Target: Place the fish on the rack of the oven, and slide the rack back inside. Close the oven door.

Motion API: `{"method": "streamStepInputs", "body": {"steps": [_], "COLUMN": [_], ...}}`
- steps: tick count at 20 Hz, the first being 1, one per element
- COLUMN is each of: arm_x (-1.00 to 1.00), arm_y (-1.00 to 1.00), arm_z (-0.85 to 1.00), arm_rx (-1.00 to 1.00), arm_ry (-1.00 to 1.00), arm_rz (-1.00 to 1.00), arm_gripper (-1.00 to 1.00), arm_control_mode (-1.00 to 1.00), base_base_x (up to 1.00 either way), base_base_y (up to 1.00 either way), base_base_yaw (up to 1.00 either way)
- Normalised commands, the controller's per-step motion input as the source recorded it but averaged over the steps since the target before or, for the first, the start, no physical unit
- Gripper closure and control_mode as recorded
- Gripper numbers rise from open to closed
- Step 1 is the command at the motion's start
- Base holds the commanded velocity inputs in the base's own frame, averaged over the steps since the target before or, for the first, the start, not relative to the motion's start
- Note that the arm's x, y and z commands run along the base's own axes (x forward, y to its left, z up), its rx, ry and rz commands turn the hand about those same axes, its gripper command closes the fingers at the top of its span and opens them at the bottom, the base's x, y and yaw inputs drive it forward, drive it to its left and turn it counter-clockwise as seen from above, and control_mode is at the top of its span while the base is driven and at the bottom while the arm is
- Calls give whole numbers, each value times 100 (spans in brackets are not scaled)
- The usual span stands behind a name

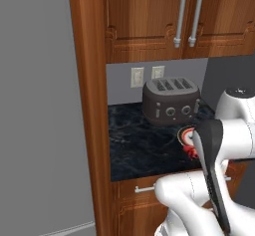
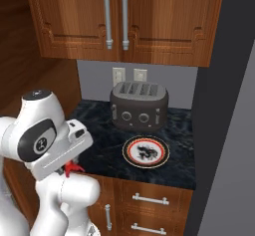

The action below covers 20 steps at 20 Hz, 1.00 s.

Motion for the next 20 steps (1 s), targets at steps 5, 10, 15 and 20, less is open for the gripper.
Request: {"method": "streamStepInputs", "body": {"steps": [5,10,15,20], "arm_x": [-52,18,22,0], "arm_y": [14,10,0,0], "arm_z": [-21,0,0,0], "arm_rx": [0,0,0,0], "arm_ry": [-6,-25,-19,-9], "arm_rz": [11,2,0,2], "arm_gripper": [100,100,100,100], "arm_control_mode": [-100,-100,-100,-100], "base_base_x": [0,0,0,0], "base_base_y": [0,0,0,0], "base_base_yaw": [0,0,0,0]}}
